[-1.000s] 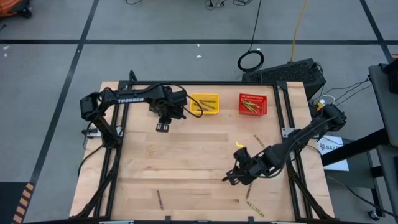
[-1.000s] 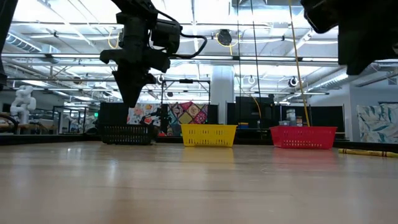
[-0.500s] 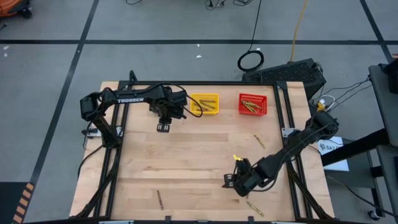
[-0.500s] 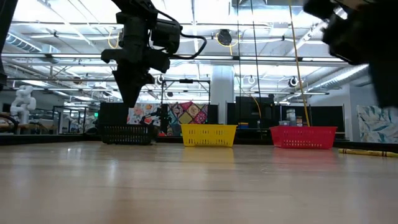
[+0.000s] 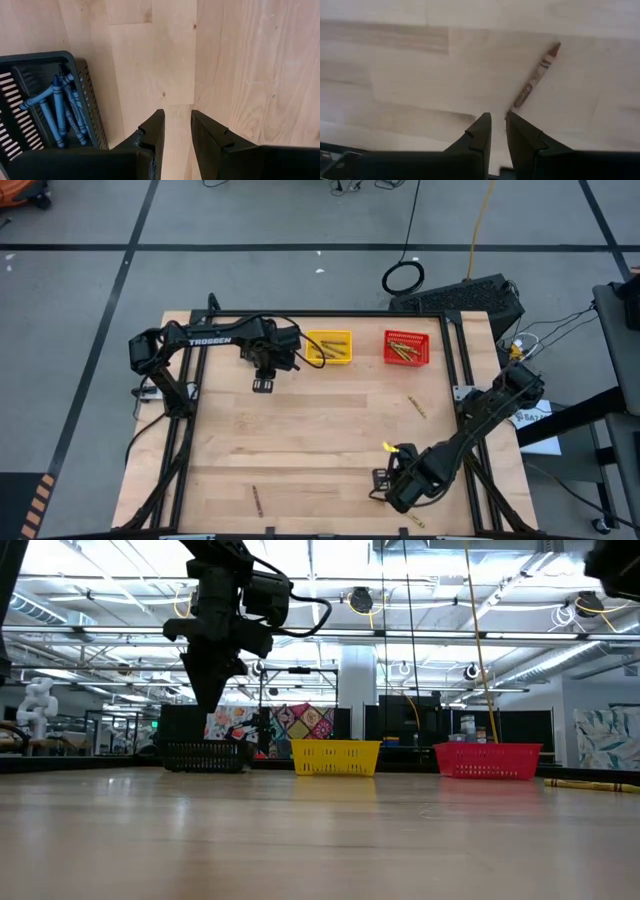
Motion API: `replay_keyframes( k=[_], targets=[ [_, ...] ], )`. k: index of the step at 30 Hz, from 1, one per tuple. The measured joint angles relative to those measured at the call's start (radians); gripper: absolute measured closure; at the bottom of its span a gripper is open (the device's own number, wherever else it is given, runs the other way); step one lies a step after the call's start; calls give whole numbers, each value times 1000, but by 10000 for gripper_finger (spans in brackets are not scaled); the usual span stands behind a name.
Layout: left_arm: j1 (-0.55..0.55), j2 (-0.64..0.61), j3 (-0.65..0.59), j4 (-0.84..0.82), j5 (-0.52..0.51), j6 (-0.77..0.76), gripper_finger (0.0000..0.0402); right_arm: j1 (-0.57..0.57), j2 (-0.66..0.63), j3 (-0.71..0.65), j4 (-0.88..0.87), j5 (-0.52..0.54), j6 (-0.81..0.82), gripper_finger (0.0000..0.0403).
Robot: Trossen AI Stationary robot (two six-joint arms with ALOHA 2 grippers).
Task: Sort crayons
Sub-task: Put the brown crayon into the yellow bin
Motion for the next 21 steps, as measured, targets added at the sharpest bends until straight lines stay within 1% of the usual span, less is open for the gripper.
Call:
replay_keyframes(
  k=[4, 9, 13, 16, 19, 21],
  targets=[
    [-1, 0, 0, -1, 0, -2, 316, 23, 33, 0, 5, -48, 8, 350],
    [-1, 0, 0, -9, 0, -2, 316, 25, 53, 0, 17, -109, -22, 329],
    [-1, 0, 0, -9, 0, -2, 316, 25, 52, 0, 14, -98, -33, 303],
    [-1, 0, 0, -8, 0, -2, 316, 24, 52, 0, 10, -98, -5, 284],
    [-1, 0, 0, -8, 0, -2, 316, 24, 60, 0, 7, -94, 43, 273],
    [-1, 0, 0, -8, 0, -2, 316, 25, 73, 0, 4, -71, 71, 271]
  ],
)
